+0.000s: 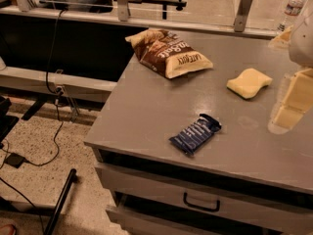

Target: Move rxbar blueberry near brown chip bag

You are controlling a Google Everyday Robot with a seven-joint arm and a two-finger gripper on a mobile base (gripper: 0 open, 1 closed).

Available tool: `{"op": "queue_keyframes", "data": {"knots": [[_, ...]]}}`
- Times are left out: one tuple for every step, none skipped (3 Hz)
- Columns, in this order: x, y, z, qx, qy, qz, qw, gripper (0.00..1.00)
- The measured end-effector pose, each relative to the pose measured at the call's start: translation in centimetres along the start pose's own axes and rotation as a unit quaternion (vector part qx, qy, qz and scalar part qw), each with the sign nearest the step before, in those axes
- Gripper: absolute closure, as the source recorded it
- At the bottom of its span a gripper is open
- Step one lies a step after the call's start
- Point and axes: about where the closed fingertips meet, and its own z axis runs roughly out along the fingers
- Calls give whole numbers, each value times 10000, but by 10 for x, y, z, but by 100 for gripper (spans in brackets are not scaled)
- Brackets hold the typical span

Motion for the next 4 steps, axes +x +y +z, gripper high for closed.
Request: {"op": "queue_keyframes", "data": {"knots": [[0, 0, 0, 0, 0, 0, 10000, 0], [-18, -2, 16, 56, -185, -29, 9998, 0], [-34, -2, 66, -58, -442, 199, 9988, 0], [-39, 1, 102, -196, -533, 357, 9977, 0]]}}
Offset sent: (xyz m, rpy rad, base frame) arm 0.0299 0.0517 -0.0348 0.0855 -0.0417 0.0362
